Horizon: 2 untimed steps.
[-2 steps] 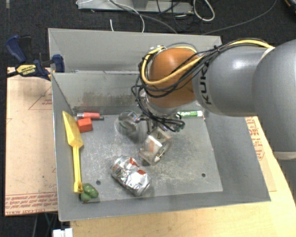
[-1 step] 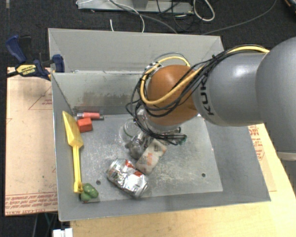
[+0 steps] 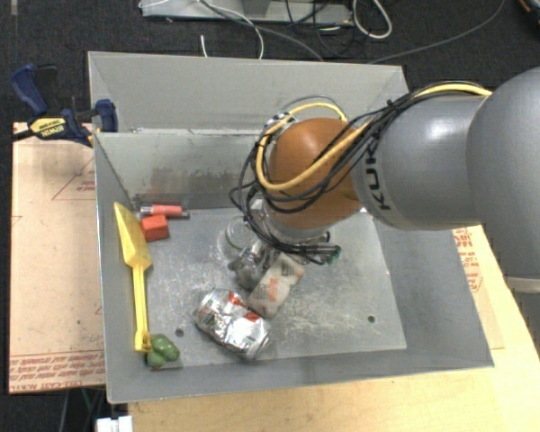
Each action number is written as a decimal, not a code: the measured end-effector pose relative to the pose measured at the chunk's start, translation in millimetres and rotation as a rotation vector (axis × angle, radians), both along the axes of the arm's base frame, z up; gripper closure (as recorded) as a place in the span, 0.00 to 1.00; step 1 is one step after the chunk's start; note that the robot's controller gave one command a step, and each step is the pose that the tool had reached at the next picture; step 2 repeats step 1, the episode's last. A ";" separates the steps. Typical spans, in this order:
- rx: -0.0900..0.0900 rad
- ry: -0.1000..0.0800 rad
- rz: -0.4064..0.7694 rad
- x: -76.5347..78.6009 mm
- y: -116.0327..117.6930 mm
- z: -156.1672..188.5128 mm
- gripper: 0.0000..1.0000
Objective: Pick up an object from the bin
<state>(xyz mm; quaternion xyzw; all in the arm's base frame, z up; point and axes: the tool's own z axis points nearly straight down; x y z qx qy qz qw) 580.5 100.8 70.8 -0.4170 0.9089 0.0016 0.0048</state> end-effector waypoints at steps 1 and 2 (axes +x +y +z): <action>0.000 0.008 -0.002 -2.6 0.1 43.4 1.00; 0.000 0.008 -0.002 -2.6 0.1 43.4 1.00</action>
Offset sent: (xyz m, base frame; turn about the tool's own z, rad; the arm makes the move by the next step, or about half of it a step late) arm -0.0038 -0.0001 0.0288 0.0009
